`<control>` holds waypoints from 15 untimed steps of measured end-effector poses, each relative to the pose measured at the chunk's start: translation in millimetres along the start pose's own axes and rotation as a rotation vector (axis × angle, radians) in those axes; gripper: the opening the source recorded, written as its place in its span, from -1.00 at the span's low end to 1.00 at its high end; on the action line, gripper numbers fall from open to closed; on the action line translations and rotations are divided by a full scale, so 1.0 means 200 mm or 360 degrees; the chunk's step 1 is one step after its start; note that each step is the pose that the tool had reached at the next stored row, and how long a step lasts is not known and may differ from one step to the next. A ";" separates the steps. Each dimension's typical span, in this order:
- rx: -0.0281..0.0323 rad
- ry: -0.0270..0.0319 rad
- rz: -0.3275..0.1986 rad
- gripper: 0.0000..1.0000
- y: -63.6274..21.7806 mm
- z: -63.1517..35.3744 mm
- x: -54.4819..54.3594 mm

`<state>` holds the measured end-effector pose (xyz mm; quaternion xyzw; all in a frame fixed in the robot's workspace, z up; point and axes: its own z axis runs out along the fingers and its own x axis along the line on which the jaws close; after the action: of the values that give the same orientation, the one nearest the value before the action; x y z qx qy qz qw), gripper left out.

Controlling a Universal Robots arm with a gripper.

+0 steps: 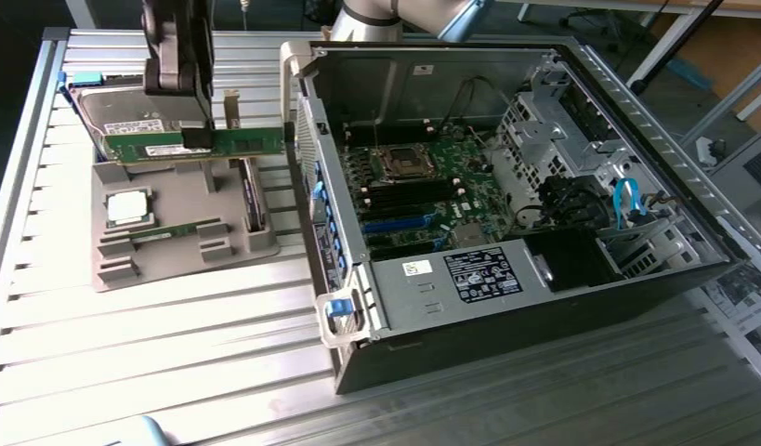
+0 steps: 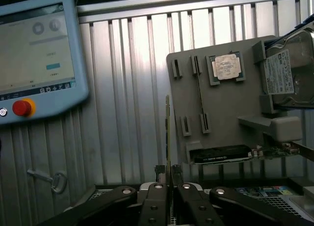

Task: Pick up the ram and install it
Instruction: 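Pick up the ram and move it above insertion slot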

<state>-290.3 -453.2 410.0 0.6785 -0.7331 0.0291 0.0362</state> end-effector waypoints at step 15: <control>0.00003 0.00042 0.0000 -0.73 -0.065 -0.001 0.00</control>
<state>-277.3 -453.2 409.9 0.6785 -0.7331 0.0301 0.0371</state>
